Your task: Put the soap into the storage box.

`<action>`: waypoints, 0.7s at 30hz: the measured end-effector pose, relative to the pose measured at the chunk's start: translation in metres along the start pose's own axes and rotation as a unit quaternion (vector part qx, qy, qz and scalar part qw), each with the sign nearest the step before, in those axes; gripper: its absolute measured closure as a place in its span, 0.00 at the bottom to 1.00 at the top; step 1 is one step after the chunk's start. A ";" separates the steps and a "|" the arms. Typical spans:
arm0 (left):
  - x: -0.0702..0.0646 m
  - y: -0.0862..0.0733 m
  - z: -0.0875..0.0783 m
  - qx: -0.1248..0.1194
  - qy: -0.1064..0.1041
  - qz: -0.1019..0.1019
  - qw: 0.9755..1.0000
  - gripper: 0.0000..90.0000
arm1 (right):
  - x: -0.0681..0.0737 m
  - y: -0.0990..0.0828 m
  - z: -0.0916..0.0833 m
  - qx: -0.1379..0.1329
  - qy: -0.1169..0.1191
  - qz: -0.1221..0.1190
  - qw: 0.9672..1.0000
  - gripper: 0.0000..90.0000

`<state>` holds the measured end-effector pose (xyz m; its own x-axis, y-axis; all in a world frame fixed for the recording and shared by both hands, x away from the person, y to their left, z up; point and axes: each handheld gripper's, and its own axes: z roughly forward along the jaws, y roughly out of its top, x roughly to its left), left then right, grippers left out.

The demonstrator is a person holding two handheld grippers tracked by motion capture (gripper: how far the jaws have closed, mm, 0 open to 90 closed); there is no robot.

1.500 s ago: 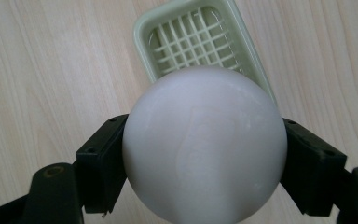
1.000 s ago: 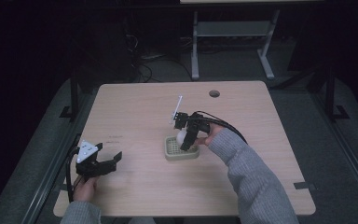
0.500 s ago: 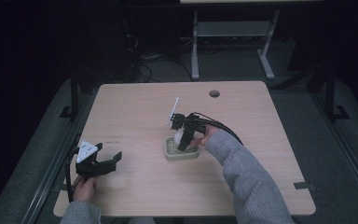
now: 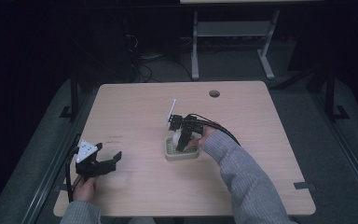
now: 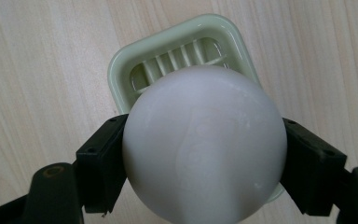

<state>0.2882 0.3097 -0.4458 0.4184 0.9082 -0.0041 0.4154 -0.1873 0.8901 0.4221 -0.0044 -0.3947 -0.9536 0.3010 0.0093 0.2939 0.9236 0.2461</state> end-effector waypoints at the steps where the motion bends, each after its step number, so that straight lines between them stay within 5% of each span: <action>1: 0.000 0.000 0.000 0.000 0.000 0.000 1.000 0.14 | 0.000 0.000 0.001 0.000 0.000 0.002 1.000 0.26; 21: 0.000 0.000 0.000 0.000 0.000 0.000 1.000 0.14 | 0.000 0.002 0.014 0.013 -0.002 -0.004 1.000 0.26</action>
<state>0.2883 0.3098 -0.4458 0.4188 0.9080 -0.0045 0.4150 -0.1870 0.8904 0.4231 0.0008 -0.4075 -0.9555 0.2950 0.0030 0.2883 0.9315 0.2218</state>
